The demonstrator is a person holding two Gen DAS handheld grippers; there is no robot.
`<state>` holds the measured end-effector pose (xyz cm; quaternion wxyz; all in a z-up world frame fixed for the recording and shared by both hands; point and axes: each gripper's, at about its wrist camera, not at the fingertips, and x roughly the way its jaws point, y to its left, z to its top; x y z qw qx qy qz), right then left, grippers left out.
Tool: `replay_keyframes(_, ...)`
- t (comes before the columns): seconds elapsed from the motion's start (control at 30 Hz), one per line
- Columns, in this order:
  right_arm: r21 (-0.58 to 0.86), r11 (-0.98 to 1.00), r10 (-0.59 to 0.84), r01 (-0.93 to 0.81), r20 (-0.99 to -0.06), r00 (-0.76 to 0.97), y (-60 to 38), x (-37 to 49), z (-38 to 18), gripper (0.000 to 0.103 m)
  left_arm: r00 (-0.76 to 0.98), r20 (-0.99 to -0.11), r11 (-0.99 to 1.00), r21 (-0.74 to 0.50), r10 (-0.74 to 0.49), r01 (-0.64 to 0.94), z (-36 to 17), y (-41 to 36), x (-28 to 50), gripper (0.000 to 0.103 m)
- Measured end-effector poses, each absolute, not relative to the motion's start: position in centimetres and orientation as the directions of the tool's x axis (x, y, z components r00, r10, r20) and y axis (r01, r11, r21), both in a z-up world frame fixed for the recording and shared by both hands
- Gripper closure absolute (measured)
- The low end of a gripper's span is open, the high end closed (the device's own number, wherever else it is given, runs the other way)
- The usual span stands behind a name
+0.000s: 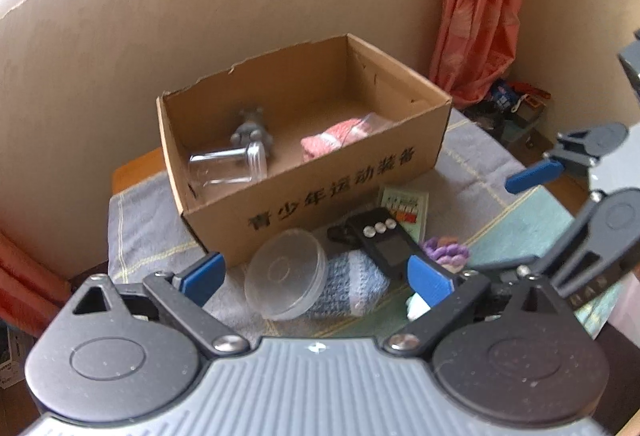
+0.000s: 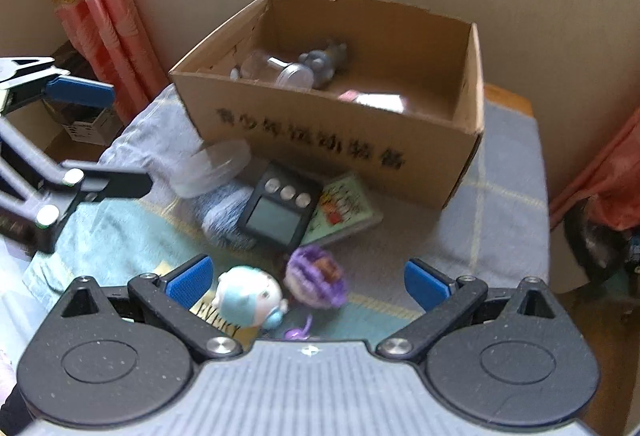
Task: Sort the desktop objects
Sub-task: 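Withdraw both tools from the box back over the table items, then grasp the clear round lid with the left tool while the right tool grasps the blue-white toy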
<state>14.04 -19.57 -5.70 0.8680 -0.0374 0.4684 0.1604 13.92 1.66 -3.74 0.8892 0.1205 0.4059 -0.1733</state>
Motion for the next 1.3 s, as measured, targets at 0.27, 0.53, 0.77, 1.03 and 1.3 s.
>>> replay_keyframes(0.27, 0.051, 0.922, 0.253, -0.383, -0.829, 0.498, -17.5, 11.5, -8.3, 0.0, 0.589, -0.782, 0.918, 0.056, -0.203, 0.392, -6.4, 2.8, 13.5, 0.005)
replay_keyframes(0.53, 0.063, 0.901, 0.286, -0.43, -0.831, 0.478, -16.2, 11.2, -9.9, 0.011, 0.559, -0.806, 0.931, 0.029, -0.193, 0.363, -8.4, 3.7, 13.8, 0.005)
replay_keyframes(0.77, 0.091, 0.907, 0.292, -0.412, -0.84, 0.457, -16.0, 12.4, -11.2, 0.02, 0.546, -0.813, 0.939, -0.002, -0.201, 0.343, -9.3, 4.4, 14.5, 0.005)
replay_keyframes(1.03, 0.093, 0.906, 0.291, -0.412, -0.844, 0.45, -15.7, 13.1, -11.7, 0.023, 0.536, -0.815, 0.934, -0.015, -0.219, 0.358, -10.0, 4.2, 14.4, 0.005)
replay_keyframes(1.3, 0.066, 0.904, 0.277, -0.422, -0.842, 0.463, -15.4, 12.9, -12.0, 0.046, 0.527, -0.818, 0.928, -0.024, -0.232, 0.371, -10.4, 3.7, 14.3, 0.005)
